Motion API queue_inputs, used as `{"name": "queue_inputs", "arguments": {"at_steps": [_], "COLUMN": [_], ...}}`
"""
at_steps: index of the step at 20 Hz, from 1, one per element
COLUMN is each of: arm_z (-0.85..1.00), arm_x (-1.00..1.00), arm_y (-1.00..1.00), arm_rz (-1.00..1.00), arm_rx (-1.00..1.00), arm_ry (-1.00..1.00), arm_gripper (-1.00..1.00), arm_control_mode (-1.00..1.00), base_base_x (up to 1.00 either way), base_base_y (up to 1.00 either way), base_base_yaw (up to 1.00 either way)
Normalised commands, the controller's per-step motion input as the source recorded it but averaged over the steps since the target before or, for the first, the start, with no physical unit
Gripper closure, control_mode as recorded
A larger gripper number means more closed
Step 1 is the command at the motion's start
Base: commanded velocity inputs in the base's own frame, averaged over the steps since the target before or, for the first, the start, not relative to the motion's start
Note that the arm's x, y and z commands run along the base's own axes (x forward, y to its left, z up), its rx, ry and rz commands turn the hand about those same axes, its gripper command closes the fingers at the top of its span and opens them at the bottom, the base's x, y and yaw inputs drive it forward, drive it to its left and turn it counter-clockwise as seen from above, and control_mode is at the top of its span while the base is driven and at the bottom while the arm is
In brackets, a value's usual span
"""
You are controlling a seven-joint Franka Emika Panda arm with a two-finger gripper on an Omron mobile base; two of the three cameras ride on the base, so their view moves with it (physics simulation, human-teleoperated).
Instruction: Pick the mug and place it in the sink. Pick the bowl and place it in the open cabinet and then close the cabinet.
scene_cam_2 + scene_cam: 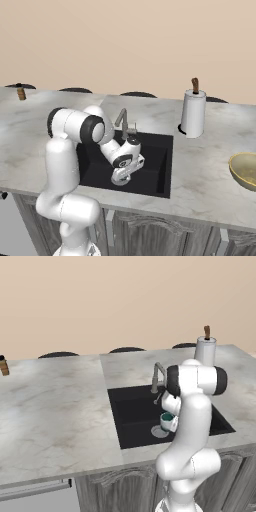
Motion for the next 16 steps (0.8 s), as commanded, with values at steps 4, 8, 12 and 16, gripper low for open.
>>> {"name": "queue_inputs", "arguments": {"at_steps": [4,8,12,16], "arm_z": [-0.21,-0.18,-0.28,-0.30], "arm_x": [0.38,0.31,0.23,0.25], "arm_y": [0.00,0.00,0.00,0.00], "arm_rz": [0.02,0.02,0.02,0.02], "arm_rx": [0.01,0.02,0.01,0.00], "arm_ry": [0.00,0.00,0.00,0.00], "arm_gripper": [1.00,1.00,1.00,1.00], "arm_control_mode": [-1.00,-1.00,-1.00,-1.00], "base_base_x": [0.00,0.00,0.00,0.00], "base_base_y": [0.00,0.00,0.00,0.00], "base_base_yaw": [0.00,0.00,0.00,0.00]}}
